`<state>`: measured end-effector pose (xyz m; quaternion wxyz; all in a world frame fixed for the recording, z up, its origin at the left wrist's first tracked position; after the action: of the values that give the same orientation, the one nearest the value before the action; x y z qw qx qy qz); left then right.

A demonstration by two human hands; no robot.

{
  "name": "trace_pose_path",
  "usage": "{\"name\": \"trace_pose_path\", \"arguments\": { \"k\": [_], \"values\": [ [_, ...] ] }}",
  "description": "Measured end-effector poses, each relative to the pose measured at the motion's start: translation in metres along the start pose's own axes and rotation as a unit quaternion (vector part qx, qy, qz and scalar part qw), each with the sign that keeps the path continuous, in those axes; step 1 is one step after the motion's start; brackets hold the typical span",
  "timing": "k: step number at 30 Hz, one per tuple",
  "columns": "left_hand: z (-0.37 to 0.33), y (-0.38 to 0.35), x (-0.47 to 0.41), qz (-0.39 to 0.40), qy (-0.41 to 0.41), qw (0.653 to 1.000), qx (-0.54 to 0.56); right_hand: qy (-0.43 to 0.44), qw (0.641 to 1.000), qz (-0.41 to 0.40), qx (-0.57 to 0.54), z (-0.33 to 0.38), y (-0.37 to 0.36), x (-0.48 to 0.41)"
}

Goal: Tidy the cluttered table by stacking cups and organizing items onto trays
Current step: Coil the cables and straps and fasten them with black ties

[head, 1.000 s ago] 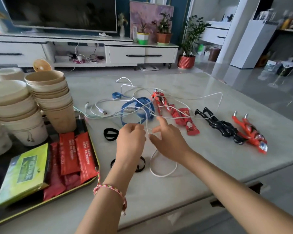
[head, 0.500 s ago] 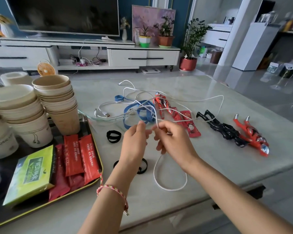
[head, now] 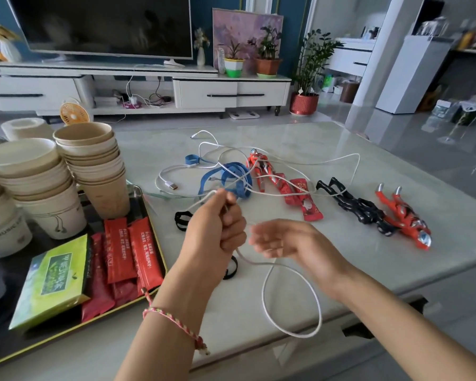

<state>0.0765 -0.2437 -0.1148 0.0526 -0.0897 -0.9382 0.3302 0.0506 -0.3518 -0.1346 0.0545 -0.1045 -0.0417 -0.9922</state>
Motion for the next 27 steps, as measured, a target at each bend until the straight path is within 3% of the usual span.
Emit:
{"name": "trace_pose_path", "arguments": {
  "k": [2, 4, 8, 11, 15, 19, 21, 24, 27],
  "values": [
    [0.008, -0.012, 0.01, 0.043, 0.011, 0.997, -0.063, -0.028, 0.984, 0.067, -0.164, 0.009, -0.01, -0.004],
    [0.019, -0.022, 0.02, 0.086, 0.024, 0.985, -0.151, -0.062, 0.97, 0.105, -0.212, 0.015, -0.022, -0.004],
    [0.035, -0.025, 0.032, 0.122, 0.065, 0.953, -0.27, -0.127, 0.974, 0.121, -0.142, 0.008, -0.034, -0.003],
    [0.033, -0.015, 0.033, 0.146, 0.093, 0.935, -0.311, -0.096, 0.983, 0.073, -0.14, 0.013, -0.027, -0.006],
    [0.023, 0.013, 0.028, 0.048, 0.13, 0.936, -0.323, -0.003, 0.996, 0.003, -0.092, 0.03, -0.014, -0.006],
    [0.002, 0.036, 0.018, -0.108, 0.072, 0.982, -0.14, 0.044, 0.997, -0.047, -0.032, 0.038, -0.003, 0.003],
    [-0.009, 0.037, 0.014, -0.122, 0.045, 0.991, 0.023, 0.058, 0.998, -0.036, 0.002, 0.039, -0.005, 0.01],
    [-0.01, 0.039, 0.012, -0.134, 0.066, 0.973, 0.174, 0.08, 0.996, -0.001, 0.037, 0.039, -0.01, 0.02],
    [-0.001, 0.044, 0.014, -0.167, 0.122, 0.957, 0.203, 0.05, 0.994, 0.087, 0.047, 0.029, -0.019, 0.029]
  ]
}}
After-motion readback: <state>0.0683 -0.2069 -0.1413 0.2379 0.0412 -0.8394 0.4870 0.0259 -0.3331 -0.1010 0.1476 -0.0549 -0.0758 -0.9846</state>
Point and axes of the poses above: each hand's wrist, its own x-axis away from the middle knuckle, its own y-axis out of the back of the hand, z = x × y, the point moved 8 cm from there along -x, towards the middle knuckle, and after that the axes turned 7 degrees about -y, right-handed, at the moved point
